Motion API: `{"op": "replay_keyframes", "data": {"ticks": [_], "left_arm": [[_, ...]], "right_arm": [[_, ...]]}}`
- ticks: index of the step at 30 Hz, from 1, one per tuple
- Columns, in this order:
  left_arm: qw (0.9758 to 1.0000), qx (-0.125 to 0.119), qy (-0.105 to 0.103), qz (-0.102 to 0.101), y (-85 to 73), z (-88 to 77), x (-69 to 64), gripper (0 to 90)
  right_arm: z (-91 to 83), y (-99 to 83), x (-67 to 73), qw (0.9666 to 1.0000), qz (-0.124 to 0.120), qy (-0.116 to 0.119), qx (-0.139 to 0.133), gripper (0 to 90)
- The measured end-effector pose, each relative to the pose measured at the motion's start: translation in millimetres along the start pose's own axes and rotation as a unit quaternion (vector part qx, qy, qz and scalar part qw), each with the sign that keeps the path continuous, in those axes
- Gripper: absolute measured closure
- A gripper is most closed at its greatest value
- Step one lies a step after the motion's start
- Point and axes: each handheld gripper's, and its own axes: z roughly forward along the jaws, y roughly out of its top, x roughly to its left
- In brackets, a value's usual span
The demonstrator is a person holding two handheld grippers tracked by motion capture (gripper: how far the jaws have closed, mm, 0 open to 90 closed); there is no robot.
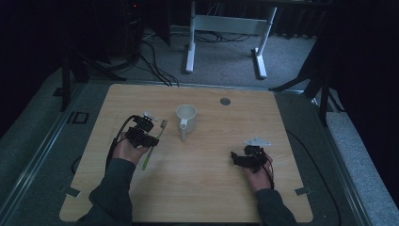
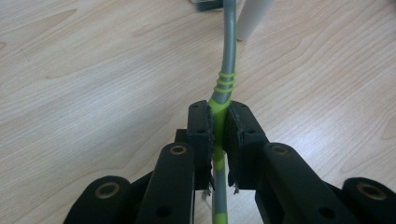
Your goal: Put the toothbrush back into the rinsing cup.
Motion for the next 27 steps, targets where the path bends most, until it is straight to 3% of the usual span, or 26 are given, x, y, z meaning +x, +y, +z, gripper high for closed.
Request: {"op": "replay_keyframes", "data": {"ticks": [6, 10, 27], "left_arm": [[0.9995, -0.024, 0.017, -0.012, -0.7, -2.5, 1.3, 81.0], [0.9992, -0.032, 0.017, -0.018, -1.9, -3.3, 2.9, 81.0], [0.9973, -0.068, 0.023, -0.014, -4.2, -6.7, 0.9, 80.9]], "right_arm": [[0.0, 0.0, 0.0, 1.0000, 0.000, 0.000, 0.000, 21.6], [0.0, 0.0, 0.0, 1.0000, 0.000, 0.000, 0.000, 21.6], [0.0, 0.0, 0.0, 1.0000, 0.000, 0.000, 0.000, 21.6]]}}
